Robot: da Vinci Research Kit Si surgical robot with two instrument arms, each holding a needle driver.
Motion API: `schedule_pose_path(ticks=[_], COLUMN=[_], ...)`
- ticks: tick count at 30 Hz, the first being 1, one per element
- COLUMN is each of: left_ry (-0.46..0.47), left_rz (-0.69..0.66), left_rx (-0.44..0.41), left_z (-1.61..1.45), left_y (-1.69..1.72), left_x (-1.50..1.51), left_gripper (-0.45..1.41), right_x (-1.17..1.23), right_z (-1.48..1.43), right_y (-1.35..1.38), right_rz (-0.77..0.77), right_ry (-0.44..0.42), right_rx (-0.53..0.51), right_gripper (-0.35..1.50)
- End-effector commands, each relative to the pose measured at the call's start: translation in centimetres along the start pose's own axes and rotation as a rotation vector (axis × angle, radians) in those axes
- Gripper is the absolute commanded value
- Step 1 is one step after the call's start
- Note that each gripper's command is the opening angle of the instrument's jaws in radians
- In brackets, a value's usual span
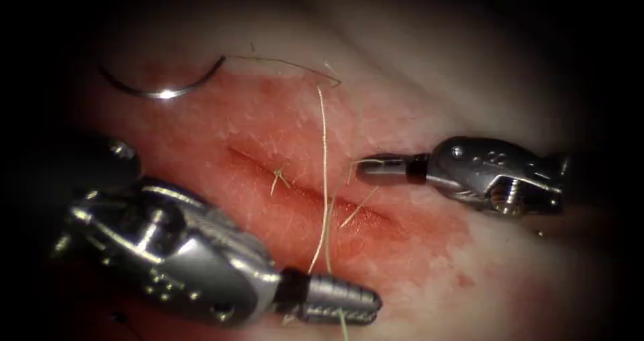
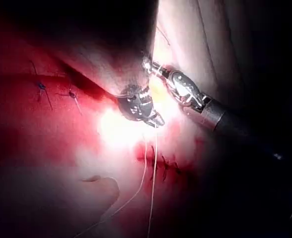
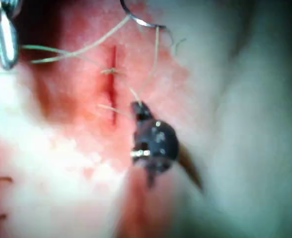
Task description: Wound Closure
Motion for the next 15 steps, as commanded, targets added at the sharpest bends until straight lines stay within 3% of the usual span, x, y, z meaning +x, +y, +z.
schedule_pose_path(ticks=[1, 3, 8, 10, 11, 13, 15], left_ry=[-0.001, -0.003, -0.038, -0.043, -0.058, -0.067, -0.075], left_rz=[-0.015, -0.091, -0.031, -0.031, -0.016, -0.014, -0.012], left_rx=[0.001, -0.006, -0.036, -0.033, -0.024, -0.027, -0.027], left_z=[0.07, 0.05, 0.02, 0.01, 0.0, -0.03, -0.07], left_y=[0.04, 0.03, 0.0, -0.01, -0.03, -0.03, -0.04], left_x=[-0.03, -0.07, -0.27, -0.3, -0.38, -0.44, -0.49], left_gripper=[-0.35, -0.35, -0.35, -0.35, -0.35, -0.35, -0.35], right_x=[-0.01, 0.01, 0.09, 0.13, 0.2, 0.31, 0.41], right_z=[0.08, 0.05, -0.28, -0.31, -0.34, -0.35, -0.36], right_y=[0.0, -0.04, -0.37, -0.43, -0.51, -0.6, -0.65], right_rz=[-0.001, 0.001, -0.04, -0.06, -0.088, -0.126, -0.134], right_ry=[0.004, 0.012, 0.072, 0.083, 0.106, 0.141, 0.174], right_rx=[0.003, 0.008, 0.069, 0.074, 0.078, 0.082, 0.081], right_gripper=[-0.35, -0.35, -0.35, -0.25, 0.22, 0.79, 1.04])
